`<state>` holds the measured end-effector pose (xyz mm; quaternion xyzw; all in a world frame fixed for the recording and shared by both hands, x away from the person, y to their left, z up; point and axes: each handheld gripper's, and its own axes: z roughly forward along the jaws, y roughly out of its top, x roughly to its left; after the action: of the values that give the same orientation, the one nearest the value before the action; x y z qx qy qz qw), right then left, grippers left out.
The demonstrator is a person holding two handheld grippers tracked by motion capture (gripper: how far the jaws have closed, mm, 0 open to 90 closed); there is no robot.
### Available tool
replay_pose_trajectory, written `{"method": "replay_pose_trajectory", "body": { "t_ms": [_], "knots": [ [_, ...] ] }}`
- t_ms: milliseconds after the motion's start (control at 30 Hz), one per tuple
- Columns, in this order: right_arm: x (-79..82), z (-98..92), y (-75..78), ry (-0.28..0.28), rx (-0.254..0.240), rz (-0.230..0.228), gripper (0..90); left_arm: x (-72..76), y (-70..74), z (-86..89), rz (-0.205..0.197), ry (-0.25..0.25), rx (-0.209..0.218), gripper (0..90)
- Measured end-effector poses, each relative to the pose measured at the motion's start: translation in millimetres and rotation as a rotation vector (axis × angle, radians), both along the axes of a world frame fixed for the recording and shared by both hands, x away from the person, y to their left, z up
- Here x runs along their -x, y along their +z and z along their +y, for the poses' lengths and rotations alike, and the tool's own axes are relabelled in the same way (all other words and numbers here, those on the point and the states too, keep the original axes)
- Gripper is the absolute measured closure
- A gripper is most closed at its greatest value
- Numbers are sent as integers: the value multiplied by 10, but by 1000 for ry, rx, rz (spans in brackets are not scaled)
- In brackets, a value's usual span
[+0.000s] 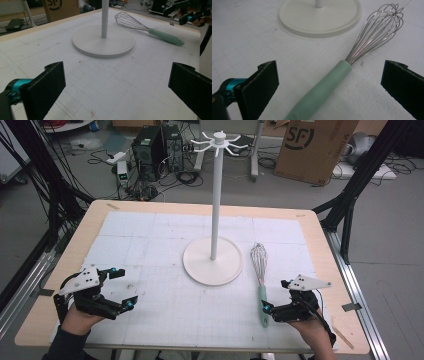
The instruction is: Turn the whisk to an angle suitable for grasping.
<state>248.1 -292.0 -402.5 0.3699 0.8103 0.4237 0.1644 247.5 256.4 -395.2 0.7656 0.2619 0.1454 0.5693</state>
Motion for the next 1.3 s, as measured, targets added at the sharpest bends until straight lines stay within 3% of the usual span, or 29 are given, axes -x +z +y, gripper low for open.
{"method": "replay_pose_trajectory", "body": {
  "t_ms": [100, 367, 733, 867, 1267, 1300],
  "knots": [
    [-72, 29, -26, -25, 18, 42, 6, -2, -4, -4, 2, 1, 2, 17],
    [-174, 125, -84, -37, 56, 100, 6, -7, -11, 1, 5, 4, 1, 17],
    [-239, 147, -159, -45, 99, 140, 9, -13, -26, -7, 13, 4, -2, 17],
    [-244, 157, -168, -46, 115, 133, 39, -15, -29, -9, 14, 2, -7, 17],
    [-290, 197, -226, -36, 156, 190, 76, -24, -51, -26, 25, 1, -14, 17],
    [-301, 205, -239, -32, 163, 199, 114, -25, -51, -27, 25, 3, -17, 17]
  ]
}}
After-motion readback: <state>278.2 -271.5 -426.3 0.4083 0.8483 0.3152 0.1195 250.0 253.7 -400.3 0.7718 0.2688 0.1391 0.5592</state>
